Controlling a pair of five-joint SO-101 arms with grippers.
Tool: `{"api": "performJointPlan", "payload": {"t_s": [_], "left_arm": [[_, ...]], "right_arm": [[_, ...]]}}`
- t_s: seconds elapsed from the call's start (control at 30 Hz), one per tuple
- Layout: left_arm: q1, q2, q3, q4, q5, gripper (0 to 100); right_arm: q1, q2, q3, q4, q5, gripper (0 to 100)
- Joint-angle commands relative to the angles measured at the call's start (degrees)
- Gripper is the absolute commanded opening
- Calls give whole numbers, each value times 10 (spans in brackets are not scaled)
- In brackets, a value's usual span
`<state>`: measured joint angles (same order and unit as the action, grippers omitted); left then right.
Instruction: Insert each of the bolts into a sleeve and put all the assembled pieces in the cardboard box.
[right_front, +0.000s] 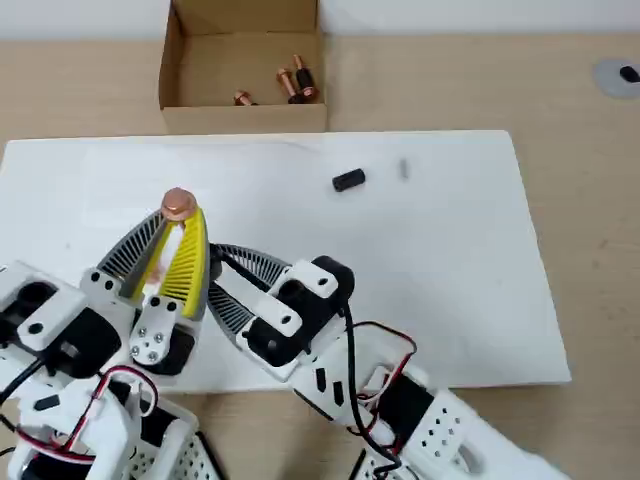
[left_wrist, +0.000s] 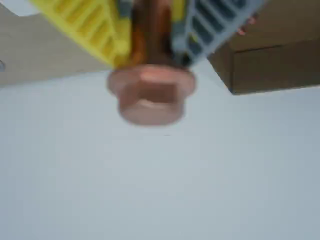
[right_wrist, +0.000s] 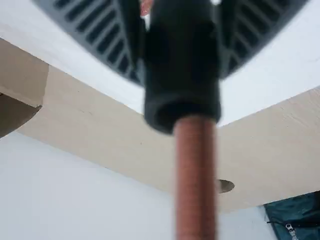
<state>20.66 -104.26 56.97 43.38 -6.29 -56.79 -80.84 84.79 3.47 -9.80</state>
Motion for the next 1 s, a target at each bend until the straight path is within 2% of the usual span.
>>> {"api": "performJointPlan", "payload": {"t_s": [0.0, 0.77, 0.97], "left_arm": [[8, 3, -16, -16, 4, 3], [8, 1, 10, -12, 3, 3], [9, 0, 8, 11, 6, 71]], "right_arm": [[7, -13, -42, -14, -5, 9], [7, -11, -43, -14, -28, 9], [7, -11, -44, -13, -27, 9]]}}
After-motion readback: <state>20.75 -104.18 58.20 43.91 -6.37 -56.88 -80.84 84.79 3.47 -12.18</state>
